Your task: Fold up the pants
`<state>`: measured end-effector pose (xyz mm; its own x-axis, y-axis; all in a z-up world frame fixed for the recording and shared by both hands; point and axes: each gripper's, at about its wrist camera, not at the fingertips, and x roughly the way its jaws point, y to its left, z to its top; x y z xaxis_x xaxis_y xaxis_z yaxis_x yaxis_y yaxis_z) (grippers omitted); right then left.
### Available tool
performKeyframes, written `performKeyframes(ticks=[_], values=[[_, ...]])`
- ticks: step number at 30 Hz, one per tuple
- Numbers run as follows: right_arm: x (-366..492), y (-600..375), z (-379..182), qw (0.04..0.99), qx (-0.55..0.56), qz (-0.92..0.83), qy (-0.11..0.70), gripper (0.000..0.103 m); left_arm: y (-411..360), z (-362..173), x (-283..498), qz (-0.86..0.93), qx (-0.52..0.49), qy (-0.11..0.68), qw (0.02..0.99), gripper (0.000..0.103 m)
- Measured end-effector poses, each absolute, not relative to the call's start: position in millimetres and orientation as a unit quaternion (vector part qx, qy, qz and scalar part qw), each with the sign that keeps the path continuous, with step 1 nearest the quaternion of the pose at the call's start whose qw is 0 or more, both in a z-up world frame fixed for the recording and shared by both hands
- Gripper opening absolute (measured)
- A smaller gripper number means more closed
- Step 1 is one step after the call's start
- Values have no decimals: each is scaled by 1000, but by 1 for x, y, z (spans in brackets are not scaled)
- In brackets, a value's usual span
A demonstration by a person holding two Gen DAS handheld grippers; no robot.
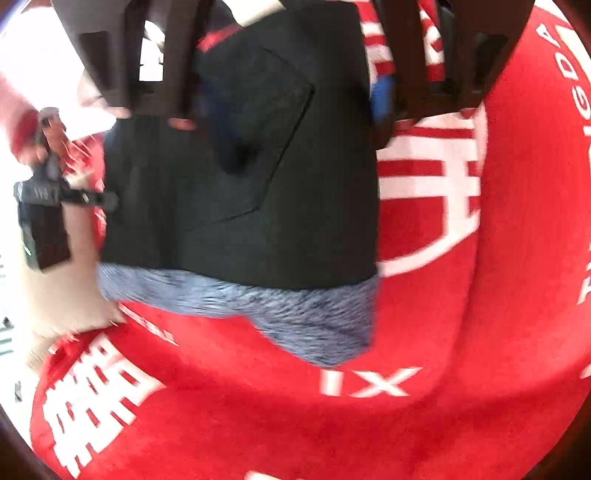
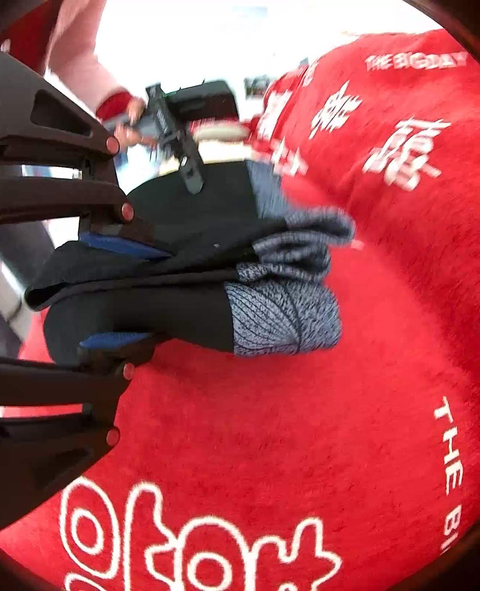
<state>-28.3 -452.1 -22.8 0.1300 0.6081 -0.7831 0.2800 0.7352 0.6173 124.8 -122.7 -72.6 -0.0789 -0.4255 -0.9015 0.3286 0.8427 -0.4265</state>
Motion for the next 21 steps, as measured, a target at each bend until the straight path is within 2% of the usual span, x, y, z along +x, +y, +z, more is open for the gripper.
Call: performKeyframes(ticks=[1,3,5,10,12,14,15,21], values=[[-31,-452,-24,676,333,116,647,48,-120,-76,126,-266,-33,678,685,93],[-33,-452,-29,687,321,99,645,54,-116,-83,127,-247,-42,681,688,98],[-33,-448,-28,700,290,84,647,65,-116,-81,126,-238,-39,682,691,98],[-34,-437,-2,712,216,40,667,66,-112,-55,121,-195,1,667,719,98],[-37,-439,11,716,200,17,669,61,-108,-43,123,-185,-2,665,724,98],[-39,-441,23,718,202,2,666,43,-110,-28,122,-184,8,658,730,98],[-41,-441,29,718,213,0,662,40,-113,-20,121,-183,18,653,735,98],[-44,-417,58,727,188,-13,660,39,-142,6,103,-163,67,648,741,98]])
